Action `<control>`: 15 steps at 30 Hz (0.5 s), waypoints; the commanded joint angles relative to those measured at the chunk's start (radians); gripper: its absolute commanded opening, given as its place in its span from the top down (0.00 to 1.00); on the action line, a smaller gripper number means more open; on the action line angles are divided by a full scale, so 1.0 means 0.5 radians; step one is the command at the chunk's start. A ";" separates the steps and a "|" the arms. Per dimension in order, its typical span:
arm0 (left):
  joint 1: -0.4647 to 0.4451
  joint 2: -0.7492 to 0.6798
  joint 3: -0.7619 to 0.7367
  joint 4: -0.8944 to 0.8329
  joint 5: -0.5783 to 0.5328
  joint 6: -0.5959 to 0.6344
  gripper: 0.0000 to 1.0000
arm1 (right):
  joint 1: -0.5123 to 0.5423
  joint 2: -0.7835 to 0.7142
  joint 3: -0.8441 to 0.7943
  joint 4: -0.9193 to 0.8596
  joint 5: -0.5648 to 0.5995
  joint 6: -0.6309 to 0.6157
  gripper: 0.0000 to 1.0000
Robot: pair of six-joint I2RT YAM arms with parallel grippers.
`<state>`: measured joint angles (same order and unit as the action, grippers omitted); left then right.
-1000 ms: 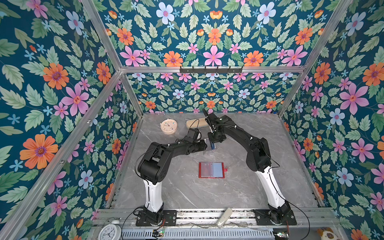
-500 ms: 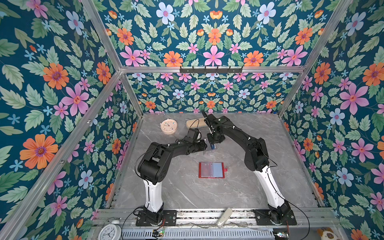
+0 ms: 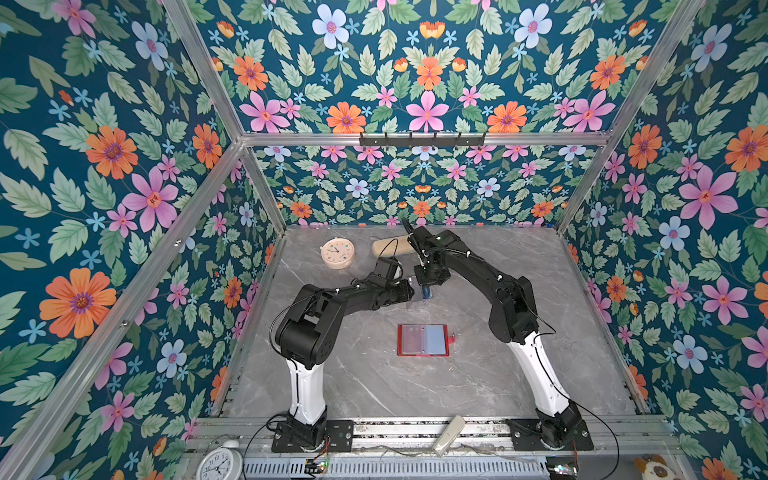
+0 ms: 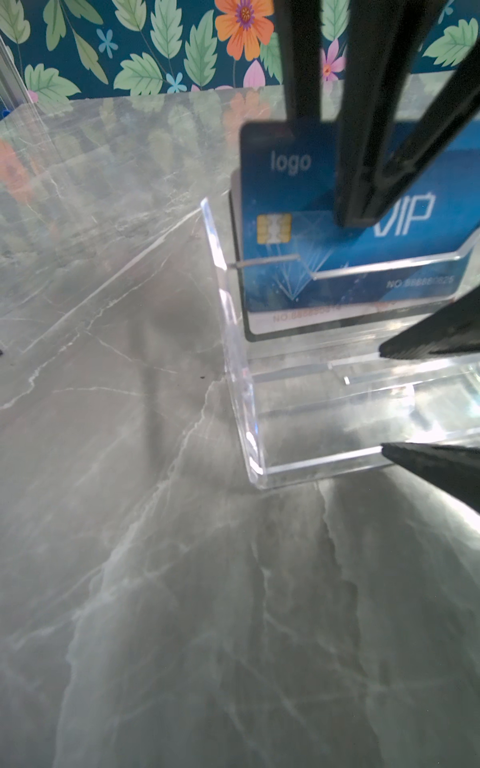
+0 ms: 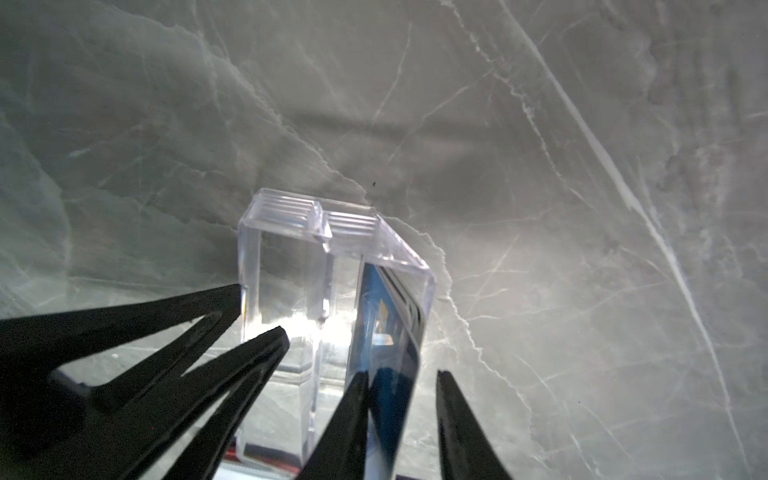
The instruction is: Put the credit cards into the card holder
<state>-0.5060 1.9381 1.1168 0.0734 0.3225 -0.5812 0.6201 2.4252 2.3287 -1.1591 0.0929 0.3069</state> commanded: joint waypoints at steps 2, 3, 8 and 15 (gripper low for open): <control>0.003 -0.004 -0.011 -0.104 -0.084 -0.001 0.65 | 0.004 -0.028 0.032 -0.109 0.075 -0.030 0.71; 0.003 -0.004 -0.014 -0.104 -0.084 -0.002 0.65 | 0.004 -0.029 0.036 -0.112 0.078 -0.032 0.71; 0.004 0.002 -0.011 -0.104 -0.084 -0.003 0.65 | 0.014 -0.046 0.043 -0.121 0.087 -0.038 0.78; 0.003 0.002 -0.009 -0.104 -0.084 -0.006 0.65 | 0.024 -0.054 0.071 -0.139 0.121 -0.047 0.80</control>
<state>-0.5060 1.9381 1.1156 0.0742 0.3218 -0.5884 0.6273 2.4096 2.3547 -1.1889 0.1135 0.2951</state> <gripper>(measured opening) 0.349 0.197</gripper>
